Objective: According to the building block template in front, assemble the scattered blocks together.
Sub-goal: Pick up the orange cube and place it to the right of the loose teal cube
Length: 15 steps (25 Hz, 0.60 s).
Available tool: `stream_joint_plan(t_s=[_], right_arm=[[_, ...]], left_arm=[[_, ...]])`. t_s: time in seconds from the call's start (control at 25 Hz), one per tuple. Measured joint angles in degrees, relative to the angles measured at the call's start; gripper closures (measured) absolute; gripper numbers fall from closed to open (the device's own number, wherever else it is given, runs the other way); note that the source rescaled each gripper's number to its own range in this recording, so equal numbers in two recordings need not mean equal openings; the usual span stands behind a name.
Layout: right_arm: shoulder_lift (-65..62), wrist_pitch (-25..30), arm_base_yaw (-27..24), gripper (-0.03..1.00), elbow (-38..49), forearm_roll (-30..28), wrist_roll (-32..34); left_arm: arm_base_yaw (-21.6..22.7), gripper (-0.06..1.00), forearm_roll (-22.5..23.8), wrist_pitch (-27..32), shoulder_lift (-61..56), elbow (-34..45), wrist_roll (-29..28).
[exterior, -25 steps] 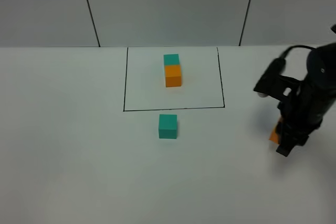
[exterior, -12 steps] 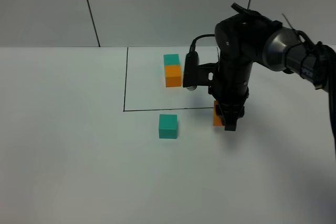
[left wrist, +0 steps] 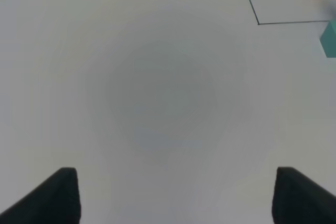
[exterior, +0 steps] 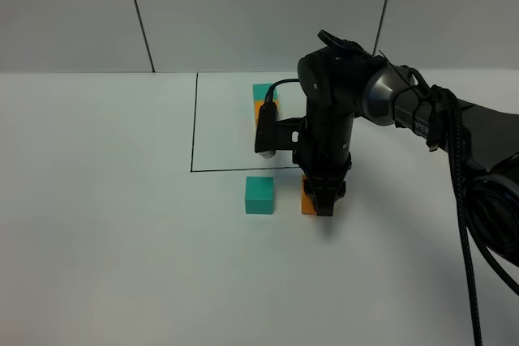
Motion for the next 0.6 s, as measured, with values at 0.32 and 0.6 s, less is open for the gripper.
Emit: stream_joint_plan(t_s=[0.32,0.6], right_arm=[[0.9,-2.5,0.6,0.95,-0.1,2.2,-0.1],[1.5,-3.9,1.4,0.95,-0.5,2.6,0.0]], left_arm=[[0.0,0.27,0.1,0.0,0.0,0.0,0.0],[0.0,0.27,0.1,0.0,0.0,0.0,0.0]])
